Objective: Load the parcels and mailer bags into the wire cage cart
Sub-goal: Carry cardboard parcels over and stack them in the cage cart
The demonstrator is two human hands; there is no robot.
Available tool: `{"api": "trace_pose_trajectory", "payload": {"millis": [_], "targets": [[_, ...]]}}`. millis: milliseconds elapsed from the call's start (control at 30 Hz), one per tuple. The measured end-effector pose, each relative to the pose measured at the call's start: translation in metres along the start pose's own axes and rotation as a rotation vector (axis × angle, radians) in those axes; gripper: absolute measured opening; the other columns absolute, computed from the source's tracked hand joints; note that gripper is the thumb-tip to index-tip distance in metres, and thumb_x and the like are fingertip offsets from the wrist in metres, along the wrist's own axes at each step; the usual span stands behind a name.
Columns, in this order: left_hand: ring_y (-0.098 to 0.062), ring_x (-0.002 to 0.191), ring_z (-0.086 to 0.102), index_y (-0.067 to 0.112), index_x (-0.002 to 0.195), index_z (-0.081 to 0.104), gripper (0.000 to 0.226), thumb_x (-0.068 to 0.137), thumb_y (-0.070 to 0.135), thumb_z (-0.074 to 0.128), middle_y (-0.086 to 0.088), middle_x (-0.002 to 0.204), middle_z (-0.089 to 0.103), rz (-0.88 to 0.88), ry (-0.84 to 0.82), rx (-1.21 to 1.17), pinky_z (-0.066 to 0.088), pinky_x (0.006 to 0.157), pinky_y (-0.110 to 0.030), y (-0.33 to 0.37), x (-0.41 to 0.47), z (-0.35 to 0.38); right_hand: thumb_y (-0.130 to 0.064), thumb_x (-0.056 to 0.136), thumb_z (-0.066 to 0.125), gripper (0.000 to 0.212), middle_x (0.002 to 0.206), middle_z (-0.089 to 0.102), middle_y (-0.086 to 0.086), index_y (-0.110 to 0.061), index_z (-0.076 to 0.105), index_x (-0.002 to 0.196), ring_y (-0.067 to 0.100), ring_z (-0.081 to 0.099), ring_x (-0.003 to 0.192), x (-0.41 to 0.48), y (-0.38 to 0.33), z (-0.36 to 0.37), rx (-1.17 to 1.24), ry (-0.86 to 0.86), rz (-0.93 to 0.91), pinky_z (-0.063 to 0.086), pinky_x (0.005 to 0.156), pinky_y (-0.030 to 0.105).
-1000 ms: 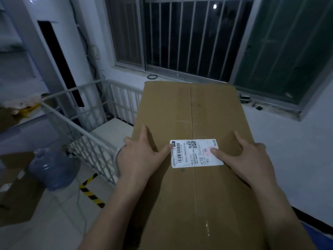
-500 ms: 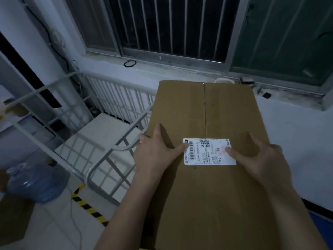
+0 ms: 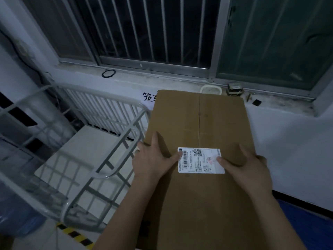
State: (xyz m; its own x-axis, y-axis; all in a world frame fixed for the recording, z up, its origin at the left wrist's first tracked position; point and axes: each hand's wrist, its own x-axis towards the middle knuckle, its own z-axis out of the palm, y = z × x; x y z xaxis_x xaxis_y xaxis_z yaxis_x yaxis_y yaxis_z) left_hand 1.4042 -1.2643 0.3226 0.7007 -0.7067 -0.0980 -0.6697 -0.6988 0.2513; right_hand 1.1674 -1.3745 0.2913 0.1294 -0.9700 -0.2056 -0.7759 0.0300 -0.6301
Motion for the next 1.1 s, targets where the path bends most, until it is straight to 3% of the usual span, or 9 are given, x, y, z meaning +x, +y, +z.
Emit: {"api": "trace_pose_trajectory", "payload": {"millis": [167, 267, 533, 733, 833, 1100], "targets": [[-0.040, 0.116, 0.054, 0.031, 0.154, 0.011, 0.119, 0.061, 0.098, 0.044, -0.022, 0.132, 0.043, 0.021, -0.059, 0.001, 0.049, 0.087, -0.045, -0.020, 0.058, 0.028, -0.096, 0.052, 0.053, 0.114, 0.145, 0.036, 0.011, -0.045, 0.029, 0.151, 0.037, 0.049, 0.126, 0.033, -0.006, 0.051, 0.018, 0.010, 0.043, 0.048, 0.100, 0.052], [-0.041, 0.120, 0.052, 0.032, 0.154, 0.009, 0.122, 0.058, 0.099, 0.044, -0.024, 0.139, 0.039, 0.029, -0.100, -0.036, 0.050, 0.089, -0.047, -0.036, 0.097, 0.049, -0.092, 0.061, 0.058, 0.108, 0.147, 0.035, 0.013, -0.042, 0.028, 0.152, 0.037, 0.048, 0.127, 0.050, -0.015, 0.083, -0.012, 0.031, 0.062, 0.048, 0.101, 0.052], [-0.046, 0.140, 0.033, 0.038, 0.154, -0.001, 0.129, 0.052, 0.102, 0.044, -0.027, 0.158, 0.017, 0.042, -0.273, -0.078, 0.040, 0.108, -0.055, -0.082, 0.181, 0.112, -0.087, 0.067, 0.056, 0.098, 0.152, 0.030, 0.014, -0.041, 0.033, 0.151, 0.044, 0.038, 0.133, 0.089, -0.018, 0.179, -0.099, 0.053, 0.138, 0.039, 0.107, 0.057], [-0.044, 0.125, 0.047, 0.037, 0.153, -0.002, 0.125, 0.055, 0.097, 0.049, -0.024, 0.146, 0.030, 0.008, -0.331, -0.070, 0.048, 0.098, -0.051, -0.104, 0.231, 0.194, -0.088, 0.064, 0.057, 0.100, 0.154, 0.028, 0.010, -0.041, 0.036, 0.150, 0.039, 0.036, 0.135, 0.137, 0.013, 0.260, -0.101, 0.038, 0.203, 0.039, 0.108, 0.058], [-0.044, 0.126, 0.045, 0.035, 0.154, -0.002, 0.125, 0.059, 0.094, 0.052, -0.025, 0.145, 0.029, -0.008, -0.348, -0.044, 0.044, 0.100, -0.050, -0.116, 0.247, 0.240, -0.093, 0.059, 0.050, 0.104, 0.154, 0.027, 0.008, -0.043, 0.035, 0.149, 0.037, 0.037, 0.135, 0.156, 0.036, 0.301, -0.105, 0.010, 0.210, 0.039, 0.108, 0.058], [-0.044, 0.129, 0.041, 0.036, 0.153, 0.000, 0.123, 0.060, 0.088, 0.062, -0.022, 0.148, 0.026, -0.023, -0.380, -0.114, 0.042, 0.101, -0.054, -0.147, 0.293, 0.326, -0.090, 0.060, 0.055, 0.100, 0.154, 0.027, 0.007, -0.044, 0.038, 0.147, 0.036, 0.036, 0.135, 0.201, 0.073, 0.389, -0.100, 0.054, 0.179, 0.039, 0.107, 0.058]]}}
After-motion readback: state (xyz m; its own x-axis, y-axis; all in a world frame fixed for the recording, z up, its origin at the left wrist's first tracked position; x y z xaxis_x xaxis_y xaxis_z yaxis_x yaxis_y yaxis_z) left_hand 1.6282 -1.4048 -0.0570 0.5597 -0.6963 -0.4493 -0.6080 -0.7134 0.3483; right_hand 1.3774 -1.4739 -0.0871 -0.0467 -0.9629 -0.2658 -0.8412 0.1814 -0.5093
